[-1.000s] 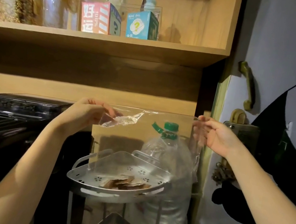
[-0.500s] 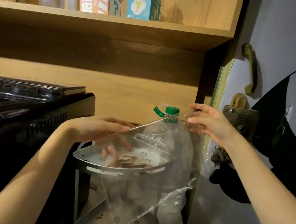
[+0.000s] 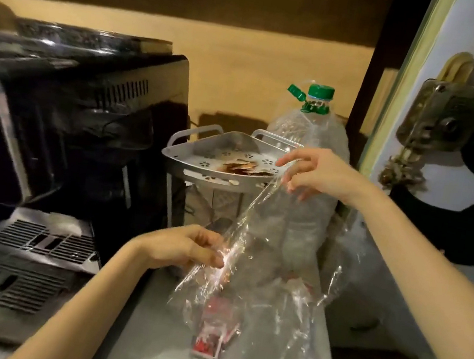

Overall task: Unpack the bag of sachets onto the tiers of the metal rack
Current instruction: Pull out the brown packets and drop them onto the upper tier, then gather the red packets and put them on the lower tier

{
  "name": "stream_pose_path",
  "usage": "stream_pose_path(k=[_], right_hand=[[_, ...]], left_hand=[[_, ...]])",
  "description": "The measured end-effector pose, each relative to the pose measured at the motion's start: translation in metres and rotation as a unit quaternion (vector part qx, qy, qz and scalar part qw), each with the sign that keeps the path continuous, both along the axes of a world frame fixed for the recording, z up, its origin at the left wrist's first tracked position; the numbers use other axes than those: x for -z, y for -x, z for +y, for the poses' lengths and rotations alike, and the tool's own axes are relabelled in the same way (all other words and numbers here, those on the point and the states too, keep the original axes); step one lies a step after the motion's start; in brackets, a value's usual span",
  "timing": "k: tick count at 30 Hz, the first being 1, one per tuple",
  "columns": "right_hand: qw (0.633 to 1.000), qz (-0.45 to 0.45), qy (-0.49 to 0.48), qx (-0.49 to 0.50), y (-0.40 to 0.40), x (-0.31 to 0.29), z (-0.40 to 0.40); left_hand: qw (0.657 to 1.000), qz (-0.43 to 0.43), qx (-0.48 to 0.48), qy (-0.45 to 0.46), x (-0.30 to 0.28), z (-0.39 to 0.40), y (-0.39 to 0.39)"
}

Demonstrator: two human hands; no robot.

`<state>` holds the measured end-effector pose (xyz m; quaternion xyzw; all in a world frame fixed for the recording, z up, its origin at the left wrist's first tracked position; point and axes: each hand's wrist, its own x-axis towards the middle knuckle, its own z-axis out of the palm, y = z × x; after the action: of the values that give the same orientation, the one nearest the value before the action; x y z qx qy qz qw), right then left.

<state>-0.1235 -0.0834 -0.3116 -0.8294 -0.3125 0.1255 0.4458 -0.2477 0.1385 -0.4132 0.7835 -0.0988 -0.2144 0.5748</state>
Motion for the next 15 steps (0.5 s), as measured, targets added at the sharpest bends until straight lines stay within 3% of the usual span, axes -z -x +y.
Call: stream_pose_path(k=[7, 15], right_hand=[[0.990, 0.003, 0.120, -0.068, 0.025, 0.060, 0.041], [0.995, 0.064, 0.063, -0.043, 0.035, 0.127, 0.098]], left_hand=[[0.989, 0.117, -0.090, 0.030, 0.069, 0.004, 0.043], [0.943, 0.083, -0.312, -0.073, 0.111, 0.001, 0.082]])
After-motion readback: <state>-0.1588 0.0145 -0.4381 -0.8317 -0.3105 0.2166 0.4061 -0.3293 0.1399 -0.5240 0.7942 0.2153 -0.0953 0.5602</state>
